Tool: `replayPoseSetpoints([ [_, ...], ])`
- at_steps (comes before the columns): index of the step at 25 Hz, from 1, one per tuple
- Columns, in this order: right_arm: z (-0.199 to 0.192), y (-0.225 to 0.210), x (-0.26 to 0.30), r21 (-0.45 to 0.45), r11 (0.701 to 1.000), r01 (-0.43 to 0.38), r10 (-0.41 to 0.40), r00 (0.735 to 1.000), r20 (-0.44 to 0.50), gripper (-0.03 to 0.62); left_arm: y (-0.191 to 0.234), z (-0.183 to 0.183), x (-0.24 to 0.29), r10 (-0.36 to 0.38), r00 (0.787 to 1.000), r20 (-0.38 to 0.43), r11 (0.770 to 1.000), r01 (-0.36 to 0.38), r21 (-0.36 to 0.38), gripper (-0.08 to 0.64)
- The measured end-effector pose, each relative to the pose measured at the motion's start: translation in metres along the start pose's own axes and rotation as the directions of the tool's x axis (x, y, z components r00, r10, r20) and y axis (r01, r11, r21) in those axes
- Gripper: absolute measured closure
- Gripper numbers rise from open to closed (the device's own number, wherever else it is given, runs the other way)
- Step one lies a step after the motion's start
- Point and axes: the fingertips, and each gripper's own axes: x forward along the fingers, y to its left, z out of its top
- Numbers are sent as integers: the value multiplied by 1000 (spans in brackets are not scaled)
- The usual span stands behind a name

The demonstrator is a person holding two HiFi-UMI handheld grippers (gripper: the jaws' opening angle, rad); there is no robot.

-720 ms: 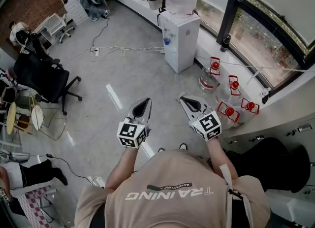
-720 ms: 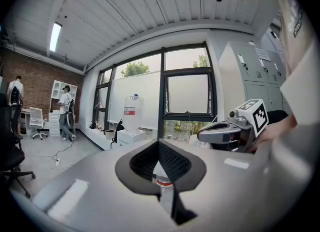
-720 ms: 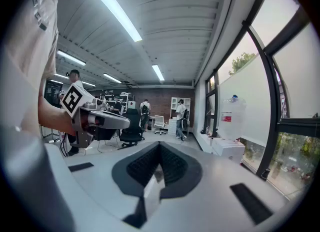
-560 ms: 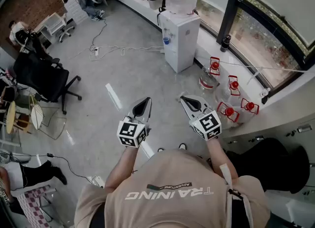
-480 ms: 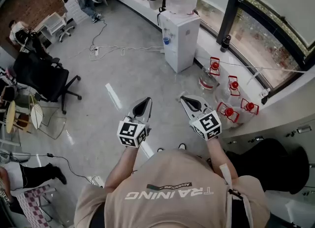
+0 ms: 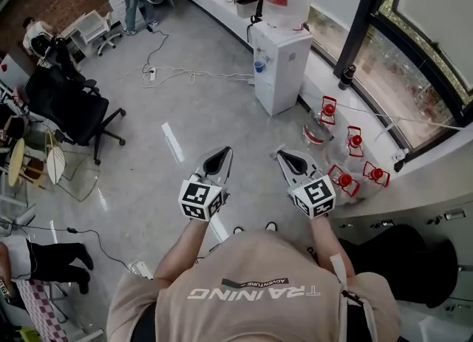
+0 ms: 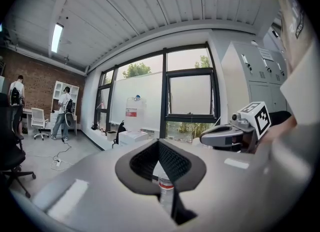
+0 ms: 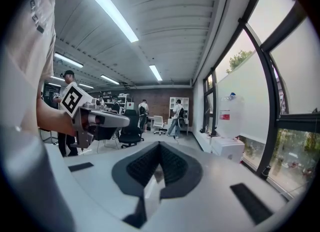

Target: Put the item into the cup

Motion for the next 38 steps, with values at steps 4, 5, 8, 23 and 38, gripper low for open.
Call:
replayPoseSetpoints([
  [4, 1, -2, 10, 9, 1000, 3, -3, 1000, -13, 581, 12, 0, 1, 13, 1000, -8, 1000, -13, -12, 552],
  [5, 0, -2, 12, 12, 1000, 4, -3, 1000, -18, 581, 14, -2, 1, 11, 1000, -13, 1000, -11, -17, 552],
  [8, -2, -2, 20, 17, 1000, 10, -9, 1000, -27, 581, 20, -8, 0, 0, 1000, -27, 1000, -1, -27, 552],
  [23, -27, 0, 63, 79, 995, 60, -53, 995, -81, 581, 67, -38, 7, -43, 997, -71, 997, 38, -61, 552],
  [38, -33, -128, 142, 104, 995, -12, 19, 998, -66, 581, 121, -19, 135, 36, 995, -88, 996, -43, -73, 552],
])
